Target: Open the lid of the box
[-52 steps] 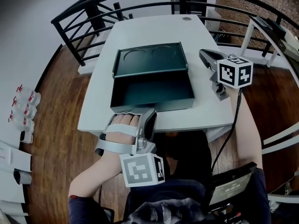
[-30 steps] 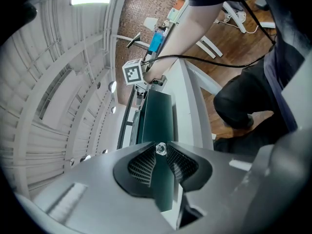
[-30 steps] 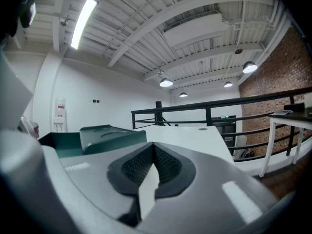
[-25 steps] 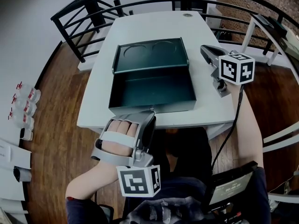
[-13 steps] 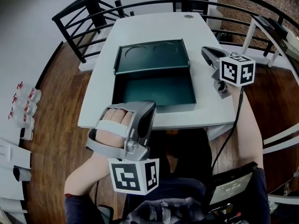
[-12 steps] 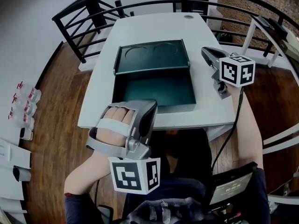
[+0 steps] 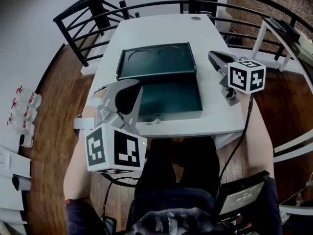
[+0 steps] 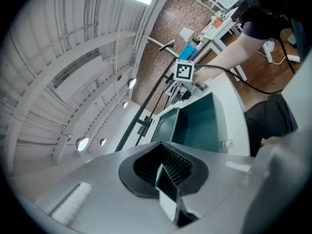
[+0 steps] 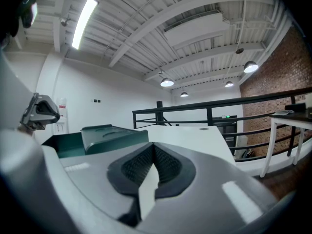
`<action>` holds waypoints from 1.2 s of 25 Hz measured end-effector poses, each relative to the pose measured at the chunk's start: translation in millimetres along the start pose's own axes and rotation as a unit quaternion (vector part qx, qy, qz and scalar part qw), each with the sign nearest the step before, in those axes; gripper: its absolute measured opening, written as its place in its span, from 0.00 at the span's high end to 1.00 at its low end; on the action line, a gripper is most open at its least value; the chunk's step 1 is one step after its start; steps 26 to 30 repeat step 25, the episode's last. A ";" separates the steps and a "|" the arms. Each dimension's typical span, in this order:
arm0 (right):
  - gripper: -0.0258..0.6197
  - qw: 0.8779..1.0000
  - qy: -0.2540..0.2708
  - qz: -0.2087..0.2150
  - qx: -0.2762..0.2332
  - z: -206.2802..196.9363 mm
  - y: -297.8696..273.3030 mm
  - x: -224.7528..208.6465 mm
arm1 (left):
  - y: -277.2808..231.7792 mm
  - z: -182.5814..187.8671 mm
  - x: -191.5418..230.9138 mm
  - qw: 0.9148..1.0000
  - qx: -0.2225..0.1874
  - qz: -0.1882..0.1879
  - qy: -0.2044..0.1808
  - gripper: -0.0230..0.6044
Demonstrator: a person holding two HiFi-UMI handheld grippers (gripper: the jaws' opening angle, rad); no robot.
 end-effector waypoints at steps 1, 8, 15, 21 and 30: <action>0.95 1.000 0.000 0.001 0.000 -0.1 0.6 0.7 | -3.1 -5.7 3.0 1.000 0.007 0.000 0.001 0.94; 0.95 1.000 0.001 0.001 0.000 1.1 2.2 3.7 | -10.3 -22.0 5.6 1.000 0.015 -0.006 0.022 0.94; 0.95 1.000 0.000 0.002 0.000 2.5 2.7 4.4 | -6.0 -18.0 5.7 1.000 0.008 -0.009 0.020 0.93; 0.95 1.000 0.002 -0.004 0.001 2.9 2.4 6.2 | -13.5 -24.4 8.6 0.999 0.018 -0.012 0.028 0.93; 0.95 1.000 0.010 -0.004 0.000 5.8 0.7 7.1 | -16.9 -27.7 11.2 0.999 0.021 -0.014 0.035 0.94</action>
Point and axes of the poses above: the fingertips, and each gripper's own axes: y backward along the fingers, x to its left, z out of its top, the point moved 10 cm from there along y, backward along the fingers, and after that the axes turned 2 degrees about -x, right-handed, at the moved point
